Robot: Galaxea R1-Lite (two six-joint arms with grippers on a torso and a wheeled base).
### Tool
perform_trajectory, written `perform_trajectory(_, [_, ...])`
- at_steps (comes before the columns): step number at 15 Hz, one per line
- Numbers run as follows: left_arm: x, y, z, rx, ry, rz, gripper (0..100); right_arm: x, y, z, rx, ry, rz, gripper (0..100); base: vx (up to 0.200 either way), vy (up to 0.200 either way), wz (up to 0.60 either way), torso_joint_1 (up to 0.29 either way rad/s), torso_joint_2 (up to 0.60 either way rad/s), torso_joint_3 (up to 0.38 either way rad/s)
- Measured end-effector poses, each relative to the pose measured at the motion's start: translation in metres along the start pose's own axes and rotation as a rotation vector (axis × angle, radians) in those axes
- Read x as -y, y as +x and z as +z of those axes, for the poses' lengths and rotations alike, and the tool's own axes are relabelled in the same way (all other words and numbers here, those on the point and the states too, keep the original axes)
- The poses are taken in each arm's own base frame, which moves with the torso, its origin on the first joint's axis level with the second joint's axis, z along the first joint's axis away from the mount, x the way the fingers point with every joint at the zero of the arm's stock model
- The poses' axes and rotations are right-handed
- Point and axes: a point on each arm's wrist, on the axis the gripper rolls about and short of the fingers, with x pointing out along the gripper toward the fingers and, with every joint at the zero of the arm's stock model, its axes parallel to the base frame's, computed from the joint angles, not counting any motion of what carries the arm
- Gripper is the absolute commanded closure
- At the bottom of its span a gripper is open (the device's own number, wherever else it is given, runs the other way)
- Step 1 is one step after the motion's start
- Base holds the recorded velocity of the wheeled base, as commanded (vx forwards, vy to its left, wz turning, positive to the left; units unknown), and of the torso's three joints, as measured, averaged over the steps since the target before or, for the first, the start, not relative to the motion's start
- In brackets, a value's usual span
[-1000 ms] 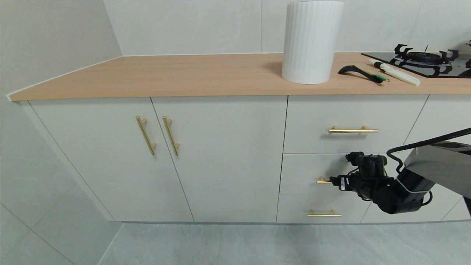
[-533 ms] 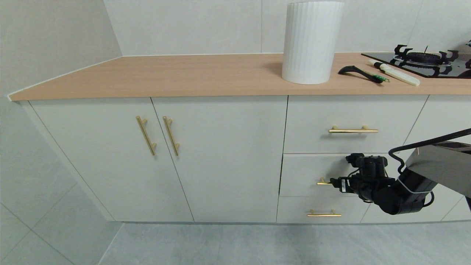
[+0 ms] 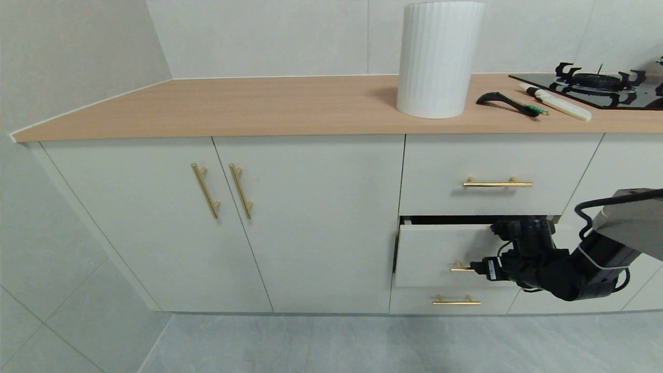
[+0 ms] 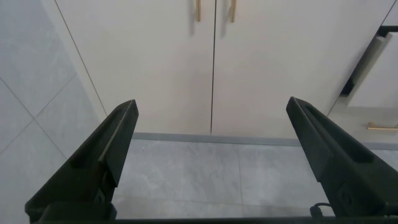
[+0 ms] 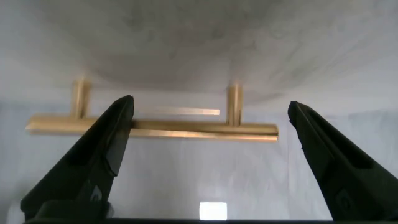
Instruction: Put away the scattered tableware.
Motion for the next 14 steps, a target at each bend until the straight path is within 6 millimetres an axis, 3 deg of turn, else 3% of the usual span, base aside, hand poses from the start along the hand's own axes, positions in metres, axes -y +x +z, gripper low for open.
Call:
perform_trajectory(3, [0.000, 0.000, 0.000, 0.000, 0.000, 0.000, 0, 0.000, -0.049, 0.016, -0.088, -0.015, 0.077, 0, 0.000, 0.000, 0.00, 0.000, 0.00, 0.000])
perform_trajectory(5, [0.000, 0.000, 0.000, 0.000, 0.000, 0.000, 0, -0.003, -0.084, 0.035, -0.049, -0.024, 0.106, 0, 0.000, 0.000, 0.00, 0.000, 0.00, 0.000])
perform_trajectory(8, [0.000, 0.000, 0.000, 0.000, 0.000, 0.000, 0, -0.014, -0.120, 0.054, 0.053, -0.036, 0.131, 0, 0.000, 0.000, 0.00, 0.000, 0.00, 0.000])
perform_trajectory(11, [0.000, 0.000, 0.000, 0.000, 0.000, 0.000, 0, -0.016, -0.122, 0.065, 0.150, -0.027, 0.120, 0, 0.000, 0.000, 0.00, 0.000, 0.00, 0.000])
perform_trajectory(14, [0.000, 0.000, 0.000, 0.000, 0.000, 0.000, 0, -0.018, -0.094, 0.068, 0.274, -0.002, 0.037, 0, 0.000, 0.000, 0.00, 0.000, 0.00, 0.000])
